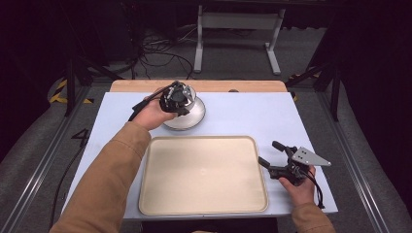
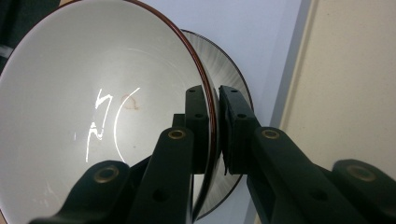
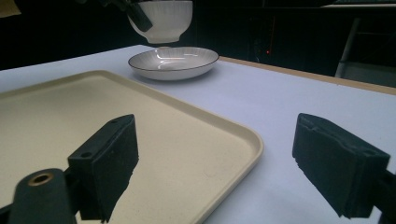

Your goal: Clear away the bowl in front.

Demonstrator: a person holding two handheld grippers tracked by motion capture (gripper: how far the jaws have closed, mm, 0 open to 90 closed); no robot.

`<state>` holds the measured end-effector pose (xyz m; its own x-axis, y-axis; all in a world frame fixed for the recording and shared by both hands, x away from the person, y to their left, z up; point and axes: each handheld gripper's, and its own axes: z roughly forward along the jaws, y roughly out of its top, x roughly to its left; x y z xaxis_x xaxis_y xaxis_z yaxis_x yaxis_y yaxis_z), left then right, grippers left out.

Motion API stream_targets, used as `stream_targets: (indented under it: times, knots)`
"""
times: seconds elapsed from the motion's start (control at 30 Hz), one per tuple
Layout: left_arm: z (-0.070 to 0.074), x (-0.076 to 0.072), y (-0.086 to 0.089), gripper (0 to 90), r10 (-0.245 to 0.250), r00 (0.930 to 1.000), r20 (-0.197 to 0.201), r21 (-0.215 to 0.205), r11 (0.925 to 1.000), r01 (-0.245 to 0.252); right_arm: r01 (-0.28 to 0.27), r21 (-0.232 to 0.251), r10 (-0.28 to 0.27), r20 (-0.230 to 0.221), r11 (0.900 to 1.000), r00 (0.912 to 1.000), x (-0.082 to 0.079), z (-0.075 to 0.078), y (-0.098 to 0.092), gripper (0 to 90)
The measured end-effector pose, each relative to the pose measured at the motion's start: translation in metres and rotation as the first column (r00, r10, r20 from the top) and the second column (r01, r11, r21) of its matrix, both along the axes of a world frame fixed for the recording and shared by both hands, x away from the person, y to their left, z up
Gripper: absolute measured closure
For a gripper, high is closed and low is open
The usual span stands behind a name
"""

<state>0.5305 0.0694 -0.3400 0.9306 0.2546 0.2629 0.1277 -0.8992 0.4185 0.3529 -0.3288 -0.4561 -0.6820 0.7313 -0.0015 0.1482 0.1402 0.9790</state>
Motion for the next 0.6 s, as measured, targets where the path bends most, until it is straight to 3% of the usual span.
stream_targets:
  times: [0.37, 0.6]
  knots:
    - [0.033, -0.021, 0.005, 83.1, -0.041, 0.9990, 0.017, 0.000, 0.9992, 0.041, 0.001, 0.000, -0.001, 0.000, 1.000, 1.0000, 0.000, 0.000, 0.000, 14.8]
    - [0.040, -0.035, 0.004, 83.1, -0.075, 0.9971, 0.015, 0.011, 0.9972, 0.075, -0.002, -0.003, 0.002, -0.001, 1.000, 1.0000, 0.000, 0.000, 0.000, 14.8]
